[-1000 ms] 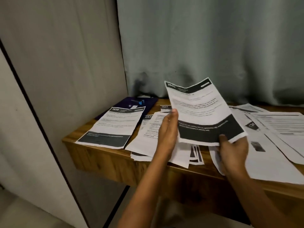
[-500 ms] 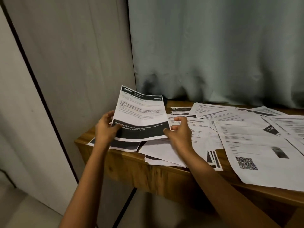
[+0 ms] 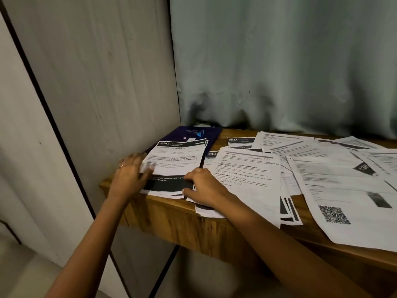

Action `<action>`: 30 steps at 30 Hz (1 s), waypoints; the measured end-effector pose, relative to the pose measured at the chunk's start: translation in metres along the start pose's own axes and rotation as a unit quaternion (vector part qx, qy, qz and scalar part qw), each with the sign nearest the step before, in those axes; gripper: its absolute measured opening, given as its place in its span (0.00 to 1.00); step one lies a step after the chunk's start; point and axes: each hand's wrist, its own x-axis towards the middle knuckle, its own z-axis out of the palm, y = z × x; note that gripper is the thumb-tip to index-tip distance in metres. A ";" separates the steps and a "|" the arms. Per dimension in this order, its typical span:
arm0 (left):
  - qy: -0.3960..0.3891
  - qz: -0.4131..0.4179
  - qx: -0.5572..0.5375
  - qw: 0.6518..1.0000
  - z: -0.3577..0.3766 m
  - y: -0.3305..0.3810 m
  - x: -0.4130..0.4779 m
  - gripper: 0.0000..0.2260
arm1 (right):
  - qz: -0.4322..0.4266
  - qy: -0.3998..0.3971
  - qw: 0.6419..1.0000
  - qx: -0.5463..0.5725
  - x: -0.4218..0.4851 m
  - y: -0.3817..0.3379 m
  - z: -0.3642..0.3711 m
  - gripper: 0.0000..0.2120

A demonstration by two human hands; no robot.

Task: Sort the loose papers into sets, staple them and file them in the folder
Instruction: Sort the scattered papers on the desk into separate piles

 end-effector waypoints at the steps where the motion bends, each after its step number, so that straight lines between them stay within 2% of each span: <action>1: -0.031 0.028 0.015 0.999 0.004 0.007 -0.008 0.30 | -0.010 -0.013 0.999 -0.029 -0.001 0.001 0.003 0.24; 3: -0.106 0.074 0.014 0.992 0.014 0.020 -0.022 0.38 | -0.012 -0.020 0.999 -0.048 -0.002 0.002 0.006 0.23; 5: -0.146 0.086 0.018 0.985 0.025 0.023 -0.031 0.42 | 0.000 -0.012 1.000 -0.011 -0.004 0.000 0.007 0.19; 10: -0.126 0.056 0.074 0.988 0.038 0.018 -0.033 0.47 | 0.016 0.003 0.996 0.092 -0.009 -0.001 -0.001 0.15; 16: -0.109 0.055 0.025 0.992 0.035 0.034 -0.032 0.47 | 0.010 0.080 0.990 0.113 -0.034 0.015 -0.026 0.16; 20: -0.087 0.084 -0.027 0.992 0.028 0.077 -0.026 0.45 | 0.060 0.138 0.984 0.099 -0.061 0.041 -0.057 0.18; 26: -0.083 0.183 -0.124 0.972 0.033 0.170 -0.029 0.39 | 0.131 0.166 0.976 0.054 -0.125 0.098 -0.101 0.19; 30: -0.111 0.233 -0.130 0.957 0.042 0.241 -0.039 0.41 | 0.213 0.125 0.969 -0.007 -0.171 0.152 -0.127 0.23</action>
